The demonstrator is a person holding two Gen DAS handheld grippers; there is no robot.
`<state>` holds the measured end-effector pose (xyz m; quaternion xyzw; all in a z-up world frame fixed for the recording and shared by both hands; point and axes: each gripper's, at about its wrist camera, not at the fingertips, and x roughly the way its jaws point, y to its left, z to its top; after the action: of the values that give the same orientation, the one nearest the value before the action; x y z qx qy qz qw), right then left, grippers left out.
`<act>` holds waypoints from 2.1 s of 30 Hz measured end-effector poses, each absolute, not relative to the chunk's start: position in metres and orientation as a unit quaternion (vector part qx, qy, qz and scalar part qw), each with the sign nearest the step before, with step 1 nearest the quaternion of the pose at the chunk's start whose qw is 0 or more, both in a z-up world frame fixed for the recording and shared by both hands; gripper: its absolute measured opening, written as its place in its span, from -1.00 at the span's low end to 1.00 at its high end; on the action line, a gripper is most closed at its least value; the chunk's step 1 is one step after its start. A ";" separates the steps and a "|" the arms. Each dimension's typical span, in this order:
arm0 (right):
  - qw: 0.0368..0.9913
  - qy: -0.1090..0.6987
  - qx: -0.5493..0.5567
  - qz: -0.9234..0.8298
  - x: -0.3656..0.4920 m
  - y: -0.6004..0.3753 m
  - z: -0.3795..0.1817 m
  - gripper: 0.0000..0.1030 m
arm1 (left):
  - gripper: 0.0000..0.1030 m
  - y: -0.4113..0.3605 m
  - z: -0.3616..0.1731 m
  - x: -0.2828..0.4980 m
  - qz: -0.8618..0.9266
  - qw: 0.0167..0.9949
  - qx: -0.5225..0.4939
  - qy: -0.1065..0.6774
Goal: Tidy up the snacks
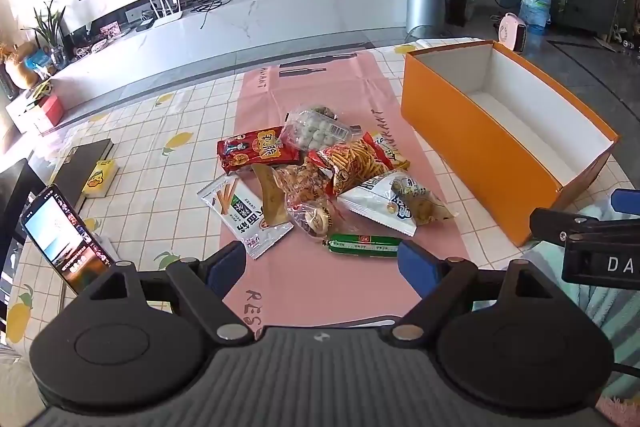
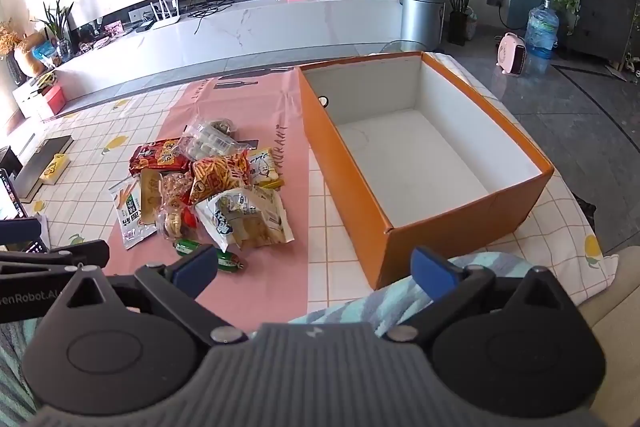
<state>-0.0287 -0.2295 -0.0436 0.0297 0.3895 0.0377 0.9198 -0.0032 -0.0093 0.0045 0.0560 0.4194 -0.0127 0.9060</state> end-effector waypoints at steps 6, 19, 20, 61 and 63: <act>0.921 0.386 0.030 0.037 -0.029 -0.229 -0.043 0.93 | 0.94 -0.011 0.005 -0.003 -0.012 0.906 0.057 0.420; 0.922 0.384 0.027 0.039 -0.031 -0.226 -0.044 0.93 | 0.94 -0.008 0.004 -0.004 -0.009 0.906 0.050 0.421; 0.922 0.384 0.026 0.039 -0.031 -0.226 -0.043 0.93 | 0.94 -0.007 0.004 -0.003 -0.009 0.906 0.049 0.420; 0.923 0.383 0.018 0.042 -0.030 -0.219 -0.038 0.93 | 0.94 -0.002 0.006 -0.003 -0.006 0.908 0.041 0.418; 0.922 0.383 0.018 0.042 -0.029 -0.218 -0.038 0.93 | 0.94 -0.001 0.006 -0.002 -0.006 0.907 0.040 0.419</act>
<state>-0.0286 -0.2181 -0.0383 0.0177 0.3835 0.0423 0.9224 -0.0024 -0.0010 0.0064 0.0402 0.4186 -0.0060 0.9073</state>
